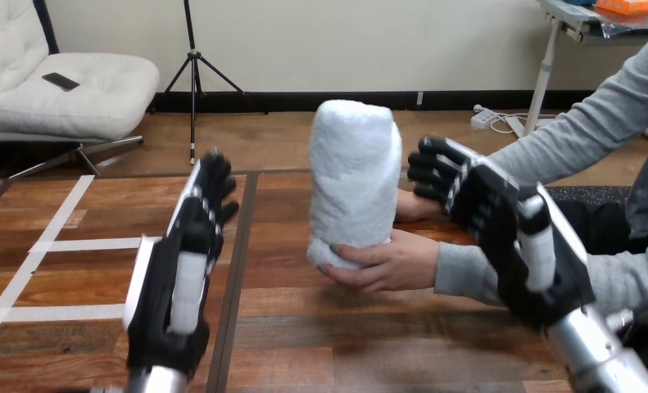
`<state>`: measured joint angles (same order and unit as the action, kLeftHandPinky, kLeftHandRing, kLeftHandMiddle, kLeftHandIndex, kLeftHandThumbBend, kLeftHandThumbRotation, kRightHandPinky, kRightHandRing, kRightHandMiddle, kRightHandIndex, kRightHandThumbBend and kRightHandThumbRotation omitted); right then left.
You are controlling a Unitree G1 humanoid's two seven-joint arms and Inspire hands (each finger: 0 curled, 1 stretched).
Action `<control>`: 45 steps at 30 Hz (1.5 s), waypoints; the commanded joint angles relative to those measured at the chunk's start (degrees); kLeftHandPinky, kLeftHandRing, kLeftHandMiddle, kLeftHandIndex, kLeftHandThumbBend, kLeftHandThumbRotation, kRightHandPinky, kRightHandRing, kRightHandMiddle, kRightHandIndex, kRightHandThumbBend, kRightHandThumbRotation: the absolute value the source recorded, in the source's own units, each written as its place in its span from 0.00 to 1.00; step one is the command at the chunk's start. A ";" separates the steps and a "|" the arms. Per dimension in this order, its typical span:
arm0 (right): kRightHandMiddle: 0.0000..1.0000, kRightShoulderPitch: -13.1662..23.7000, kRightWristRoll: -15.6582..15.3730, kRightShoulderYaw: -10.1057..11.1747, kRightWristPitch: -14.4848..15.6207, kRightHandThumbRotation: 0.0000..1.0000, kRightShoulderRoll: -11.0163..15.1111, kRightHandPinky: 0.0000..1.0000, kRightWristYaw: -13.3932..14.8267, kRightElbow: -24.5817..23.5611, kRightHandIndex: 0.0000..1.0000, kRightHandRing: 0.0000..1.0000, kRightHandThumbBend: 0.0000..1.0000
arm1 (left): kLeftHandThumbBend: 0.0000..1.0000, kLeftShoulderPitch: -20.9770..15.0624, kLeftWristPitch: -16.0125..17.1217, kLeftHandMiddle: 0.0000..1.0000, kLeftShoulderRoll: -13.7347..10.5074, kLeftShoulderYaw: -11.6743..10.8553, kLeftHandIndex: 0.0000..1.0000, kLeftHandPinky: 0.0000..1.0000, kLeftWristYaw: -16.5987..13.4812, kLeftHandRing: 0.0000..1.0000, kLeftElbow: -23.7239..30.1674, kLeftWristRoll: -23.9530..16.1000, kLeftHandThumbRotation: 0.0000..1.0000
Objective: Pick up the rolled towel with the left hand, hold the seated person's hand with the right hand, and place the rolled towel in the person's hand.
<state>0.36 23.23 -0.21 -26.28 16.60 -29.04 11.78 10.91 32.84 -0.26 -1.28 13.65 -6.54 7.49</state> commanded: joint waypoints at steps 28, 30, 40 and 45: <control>0.88 -13.58 8.83 -1.89 5.85 1.00 -9.16 0.88 -0.14 -23.33 0.89 0.90 1.00 | 0.88 5.45 3.70 0.92 -1.76 2.69 0.89 0.84 4.72 0.92 12.76 4.31 1.00; 0.88 -13.77 8.62 -1.85 6.10 1.00 -9.45 0.88 -0.01 -23.44 0.89 0.90 1.00 | 0.88 5.33 3.65 0.92 -1.59 2.81 0.89 0.84 4.62 0.92 12.84 4.23 1.00; 0.88 -13.97 7.61 -1.22 6.48 1.00 -10.46 0.90 -0.21 -23.34 0.88 0.90 1.00 | 0.86 4.92 3.98 0.91 -1.09 3.36 0.89 0.83 3.90 0.91 12.62 3.81 1.00; 0.88 -14.12 7.64 -1.05 6.66 1.00 -10.56 0.92 -0.72 -23.21 0.87 0.90 1.00 | 0.86 5.02 3.53 0.92 -1.15 3.83 0.90 0.85 3.61 0.91 12.90 3.56 1.00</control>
<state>-15.29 30.86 -2.00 -19.54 6.53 -29.40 -9.70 15.43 35.97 -2.27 1.53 17.83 4.38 11.09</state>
